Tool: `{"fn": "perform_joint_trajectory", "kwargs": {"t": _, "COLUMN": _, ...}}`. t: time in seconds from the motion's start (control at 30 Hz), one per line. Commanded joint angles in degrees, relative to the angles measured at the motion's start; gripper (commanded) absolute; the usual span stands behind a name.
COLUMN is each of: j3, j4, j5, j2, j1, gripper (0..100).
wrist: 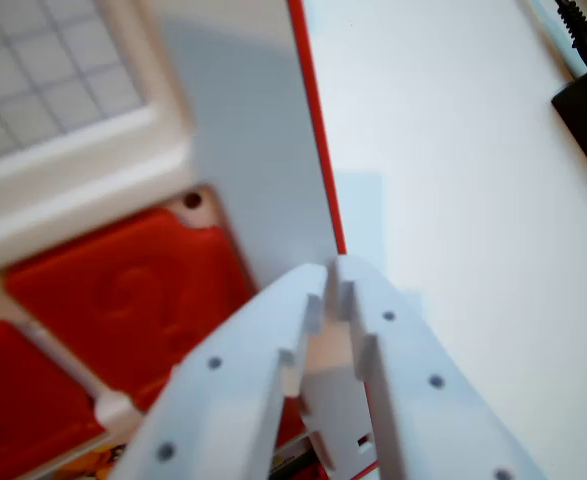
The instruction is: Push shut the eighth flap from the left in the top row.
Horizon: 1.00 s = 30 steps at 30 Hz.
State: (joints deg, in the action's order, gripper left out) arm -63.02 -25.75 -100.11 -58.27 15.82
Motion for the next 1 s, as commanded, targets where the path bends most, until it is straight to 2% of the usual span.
{"fn": "perform_joint_trajectory", "kwargs": {"t": 0.0, "j3": 7.7, "j4": -0.8, "j5": 0.53, "j2": -1.7, "j1": -1.2, "gripper": 1}}
{"fn": "perform_joint_trajectory", "kwargs": {"t": 0.27, "j3": 8.0, "j4": -2.4, "j5": 0.35, "j2": -2.8, "j1": -1.2, "gripper": 1}}
{"fn": "perform_joint_trajectory", "kwargs": {"t": 0.37, "j3": 3.9, "j4": -2.0, "j5": 0.18, "j2": -6.1, "j1": -0.9, "gripper": 1}}
{"fn": "perform_joint_trajectory", "kwargs": {"t": 0.47, "j3": -3.7, "j4": -1.6, "j5": 0.26, "j2": -12.4, "j1": -0.9, "gripper": 1}}
{"fn": "perform_joint_trajectory", "kwargs": {"t": 0.57, "j3": -17.4, "j4": 1.3, "j5": 0.53, "j2": -23.1, "j1": -1.6, "gripper": 1}}
{"fn": "perform_joint_trajectory", "kwargs": {"t": 0.73, "j3": -37.2, "j4": 1.2, "j5": 2.55, "j2": -43.6, "j1": -4.8, "gripper": 1}}
{"fn": "perform_joint_trajectory", "kwargs": {"t": 0.8, "j3": -42.1, "j4": -1.1, "j5": 3.87, "j2": -51.0, "j1": -6.7, "gripper": 1}}
{"fn": "perform_joint_trajectory", "kwargs": {"t": 0.87, "j3": -46.6, "j4": -3.4, "j5": 4.48, "j2": -58.0, "j1": -8.2, "gripper": 1}}
{"fn": "perform_joint_trajectory", "kwargs": {"t": 0.9, "j3": -49.5, "j4": -3.6, "j5": 4.48, "j2": -61.7, "j1": -8.9, "gripper": 1}}
{"fn": "perform_joint_trajectory", "kwargs": {"t": 0.97, "j3": -56.0, "j4": -4.2, "j5": 3.34, "j2": -69.8, "j1": -10.0, "gripper": 1}}
